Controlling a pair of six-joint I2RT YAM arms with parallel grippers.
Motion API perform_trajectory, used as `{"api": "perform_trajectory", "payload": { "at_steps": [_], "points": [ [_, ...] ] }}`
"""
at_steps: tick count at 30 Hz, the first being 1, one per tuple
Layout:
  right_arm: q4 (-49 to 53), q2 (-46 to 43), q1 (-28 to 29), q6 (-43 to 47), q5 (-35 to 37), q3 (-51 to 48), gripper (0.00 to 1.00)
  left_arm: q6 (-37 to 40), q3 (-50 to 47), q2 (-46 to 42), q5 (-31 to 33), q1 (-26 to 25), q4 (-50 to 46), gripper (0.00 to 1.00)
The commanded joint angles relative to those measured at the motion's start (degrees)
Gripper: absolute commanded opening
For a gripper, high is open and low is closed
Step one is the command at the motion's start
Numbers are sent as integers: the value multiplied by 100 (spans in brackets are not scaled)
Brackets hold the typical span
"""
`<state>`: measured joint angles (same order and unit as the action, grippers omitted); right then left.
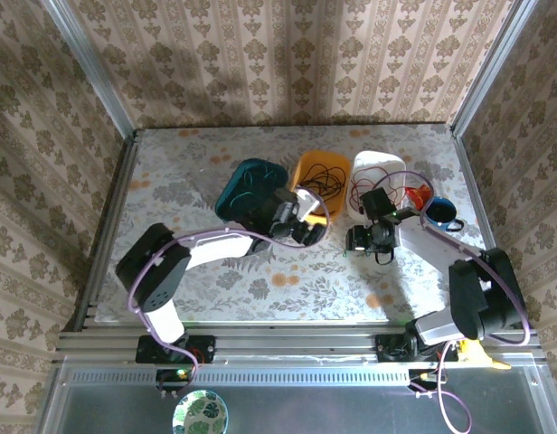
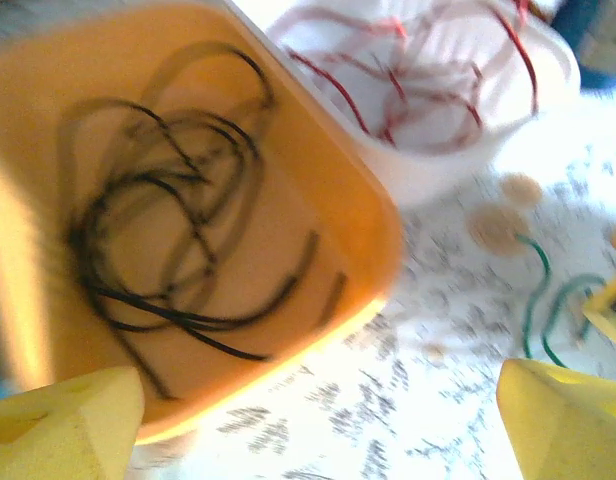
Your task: Untangle the cables
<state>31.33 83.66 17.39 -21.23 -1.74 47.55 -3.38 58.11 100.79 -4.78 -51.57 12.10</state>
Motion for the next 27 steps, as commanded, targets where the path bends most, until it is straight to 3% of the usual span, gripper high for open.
{"api": "perform_trajectory", "payload": {
  "at_steps": [1,15,19,23,27],
  "points": [
    [295,271,-50,-79,258,320,60,123,340,280,-280,-237,-195,92],
    [200,627,-192,-162,246,539,59,118,549,557,-351,-350,-213,92],
    [125,905,-187,-207,174,742,55,120,499,503,-315,-352,-212,92],
    [27,1243,-190,-277,190,905,43,119,415,404,-244,-353,-200,92],
    [60,1529,-192,-336,309,1027,17,118,312,295,-217,-345,-199,92]
  ]
}}
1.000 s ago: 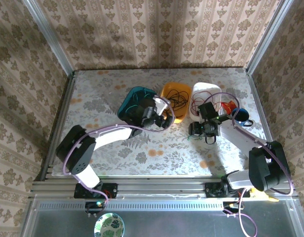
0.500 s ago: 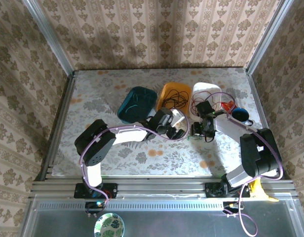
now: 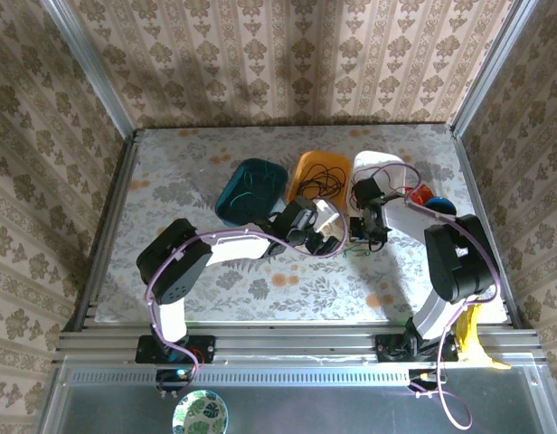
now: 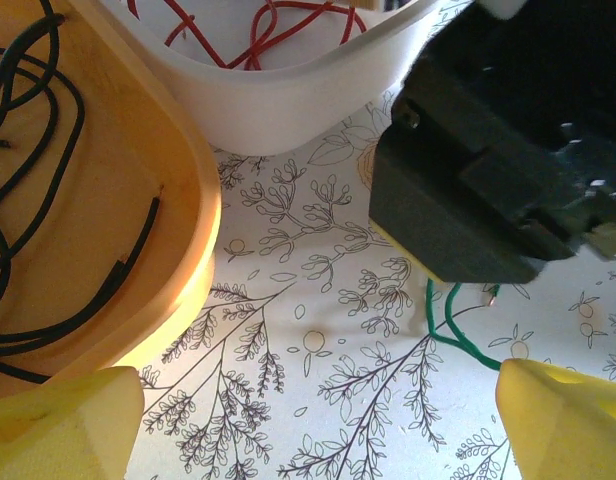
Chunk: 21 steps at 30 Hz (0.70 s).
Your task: Untangle the cables
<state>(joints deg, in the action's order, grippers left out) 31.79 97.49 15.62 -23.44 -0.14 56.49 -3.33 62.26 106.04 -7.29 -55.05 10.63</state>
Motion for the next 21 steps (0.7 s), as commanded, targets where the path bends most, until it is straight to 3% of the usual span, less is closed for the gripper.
{"api": "perform_trajectory", "payload": {
  "at_steps": [1,3,10,15,21],
  "points": [
    [-9,135,-14,-128,178,105,11,125,-118,-261,51,0,-67,92],
    [-77,-37,-12,-143,171,-62,0,115,-167,-335,53,3,-67,92],
    [-510,-1465,4,168,-557,-541,0,-30,-125,-540,-309,171,54,93],
    [-1155,-2418,1,300,-1580,-859,0,-263,81,-593,-1057,461,201,90],
    [-1639,-2757,2,300,-2209,-1040,0,-508,180,-712,-1998,810,319,85]
  ]
}}
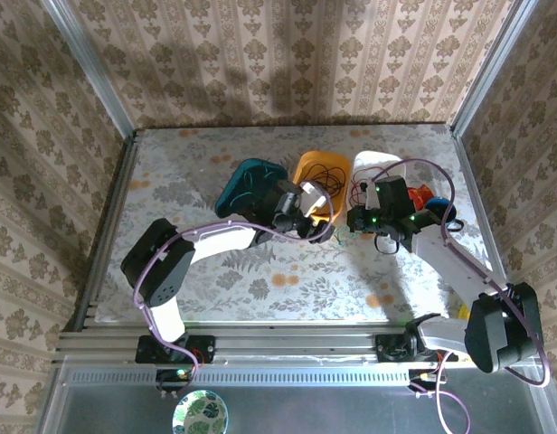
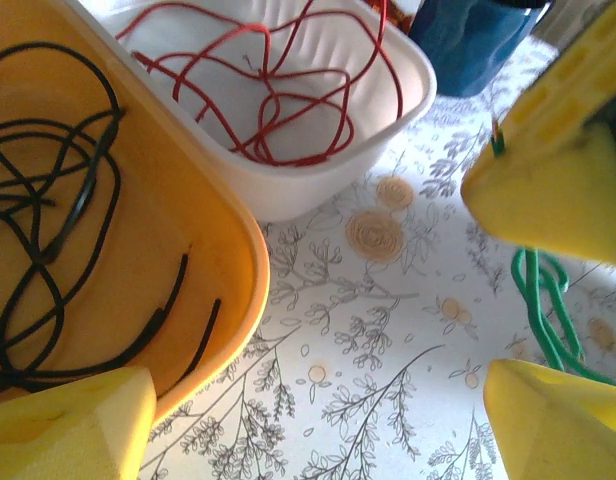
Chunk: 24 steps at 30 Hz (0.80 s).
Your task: Untangle the cables
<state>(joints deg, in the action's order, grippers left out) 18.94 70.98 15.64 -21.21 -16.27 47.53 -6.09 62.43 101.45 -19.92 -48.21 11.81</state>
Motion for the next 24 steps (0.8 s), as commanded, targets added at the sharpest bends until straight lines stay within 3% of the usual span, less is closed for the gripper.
{"api": "perform_trajectory", "payload": {
  "at_steps": [1,9,15,24],
  "points": [
    [-383,-135,2,78,-620,-163,0,-274,149,-301,-872,186,204,85],
    [-685,-404,-2,95,-969,-332,0,-449,257,-484,-2245,551,-208,75],
    [-898,-385,-3,-17,-1446,-275,0,-184,538,-304,-2597,480,-812,72],
    [-1027,-310,-4,-158,-1649,-106,0,-139,742,-68,-2771,391,-1019,51]
  ]
}}
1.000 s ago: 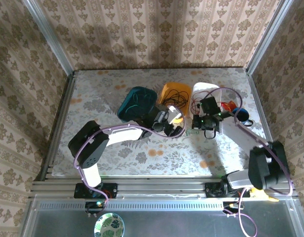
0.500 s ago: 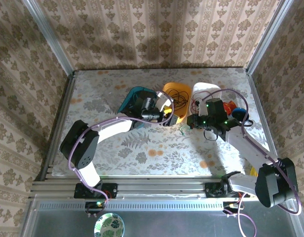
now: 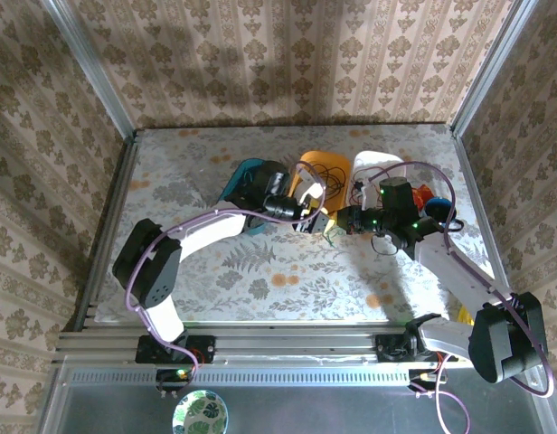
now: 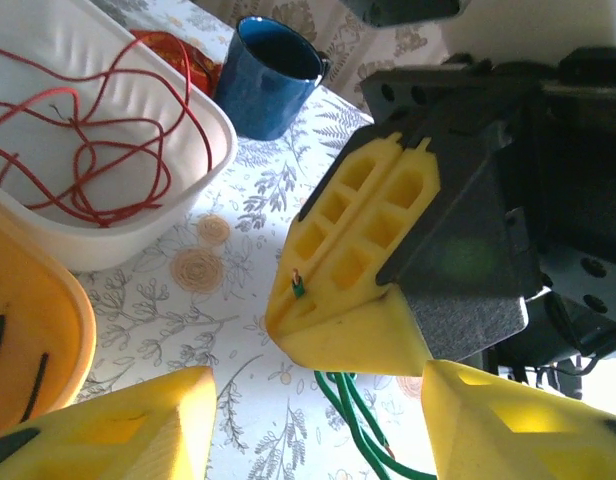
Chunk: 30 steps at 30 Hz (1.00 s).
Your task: Untangle the cables
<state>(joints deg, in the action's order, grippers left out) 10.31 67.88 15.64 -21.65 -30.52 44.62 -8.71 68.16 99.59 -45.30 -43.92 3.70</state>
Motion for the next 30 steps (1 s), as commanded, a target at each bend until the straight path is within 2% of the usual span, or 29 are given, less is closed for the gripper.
{"api": "perform_trajectory", "payload": {
  "at_steps": [1,6,12,15,18,21,22,23,24,25,27,30],
  "points": [
    [-192,-3,-8,-152,-241,196,0,115,164,137,-249,-43,-214,47],
    [-355,3,-4,-299,-280,236,0,100,213,192,-304,-57,-266,34],
    [-603,178,-5,-493,-300,309,0,65,285,292,-378,-90,-314,30],
    [-674,255,-3,-555,-323,383,0,1,350,374,-442,-87,-322,20],
    [-675,255,-8,-560,-299,414,0,-35,380,436,-404,-93,-313,0],
    [-648,218,-1,-578,-173,382,0,-87,337,413,-97,-90,-209,0],
    [-588,209,-8,-598,-28,366,7,-131,297,382,89,-75,-102,0],
    [-498,199,-11,-648,192,342,25,-194,219,332,337,-68,39,0],
    [-426,189,-17,-685,375,316,37,-262,142,289,561,-68,184,0],
    [-365,185,-28,-740,546,266,45,-380,38,236,787,-51,396,0],
    [-324,212,-84,-818,670,144,51,-737,-158,147,1307,1,881,0],
    [-135,335,-89,-815,596,119,53,-1350,-404,79,1678,109,1553,0]
  ]
}}
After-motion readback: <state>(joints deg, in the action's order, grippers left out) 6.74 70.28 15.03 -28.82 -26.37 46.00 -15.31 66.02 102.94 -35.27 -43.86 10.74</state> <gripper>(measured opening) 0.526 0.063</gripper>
